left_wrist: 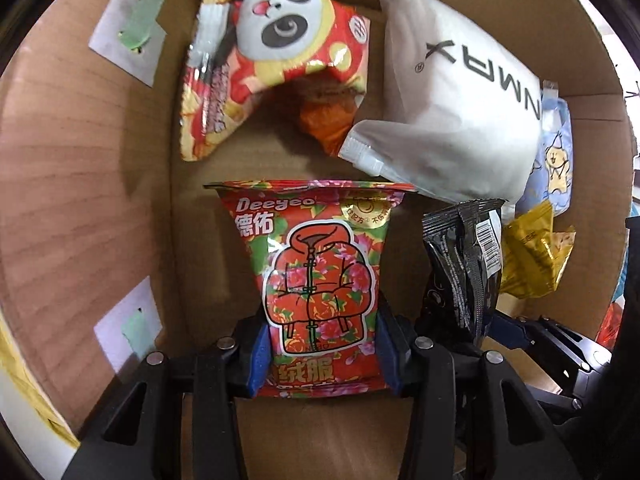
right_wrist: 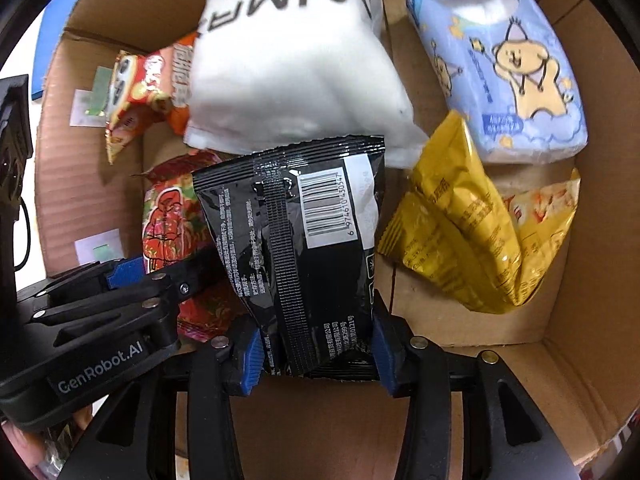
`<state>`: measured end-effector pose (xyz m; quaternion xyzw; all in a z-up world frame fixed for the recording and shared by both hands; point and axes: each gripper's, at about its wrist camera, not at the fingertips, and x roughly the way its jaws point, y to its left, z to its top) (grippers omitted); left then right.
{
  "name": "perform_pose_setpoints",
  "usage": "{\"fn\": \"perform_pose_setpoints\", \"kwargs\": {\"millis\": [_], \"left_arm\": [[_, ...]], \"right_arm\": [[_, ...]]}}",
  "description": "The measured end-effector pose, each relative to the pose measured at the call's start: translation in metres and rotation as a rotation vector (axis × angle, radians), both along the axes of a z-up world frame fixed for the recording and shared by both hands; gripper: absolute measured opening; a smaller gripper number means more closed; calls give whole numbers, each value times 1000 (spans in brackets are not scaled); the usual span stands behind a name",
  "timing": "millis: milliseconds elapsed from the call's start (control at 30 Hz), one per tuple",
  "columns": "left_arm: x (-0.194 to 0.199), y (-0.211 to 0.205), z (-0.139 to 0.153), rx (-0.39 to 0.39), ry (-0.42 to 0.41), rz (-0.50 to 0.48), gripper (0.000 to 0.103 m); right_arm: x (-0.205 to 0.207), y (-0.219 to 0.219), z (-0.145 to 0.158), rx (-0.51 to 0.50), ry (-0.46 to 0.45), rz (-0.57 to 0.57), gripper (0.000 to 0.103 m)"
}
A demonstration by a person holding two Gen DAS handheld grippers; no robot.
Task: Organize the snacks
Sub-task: 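Carry both bags into the box and open both tools to release them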
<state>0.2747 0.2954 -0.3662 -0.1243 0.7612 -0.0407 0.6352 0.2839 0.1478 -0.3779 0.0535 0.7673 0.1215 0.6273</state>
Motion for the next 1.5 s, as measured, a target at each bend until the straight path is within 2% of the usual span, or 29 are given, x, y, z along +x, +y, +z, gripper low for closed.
{"fn": "perform_pose_setpoints", "kwargs": {"millis": [100,333,400,800,1033,1133,1167,1233,1300,1367,1500], "left_arm": [[-1,-5,-4,13,6,-11,44],[1,-19,-3,38,7,-15,44],[1,-13,1,43,5,-10,44],[-8,-26,32,89,-59,-13,44],[-16,-34,54,128,-109,-19,44],[-20,-37,65,145,-134,-19,45],[-21,-36,68,147,-141,-18,51],[-21,-38,74,144,-151,-11,56],[-21,-39,78,148,-163,2,59],[-22,-27,85,156,-183,16,80],[-30,-19,93,168,-211,38,85]], "right_arm": [[0,6,-6,-7,2,-5,49],[-2,13,3,-16,-12,14,51],[-1,17,7,-14,-20,20,54],[-8,37,36,-20,-60,43,54],[-8,21,66,-80,-135,46,54],[-2,12,76,-99,-157,38,63],[2,8,80,-105,-161,35,67],[2,-4,83,-115,-168,34,73],[2,-12,86,-117,-176,28,84],[3,-23,85,-122,-191,28,93],[0,-34,94,-141,-219,23,103]]}}
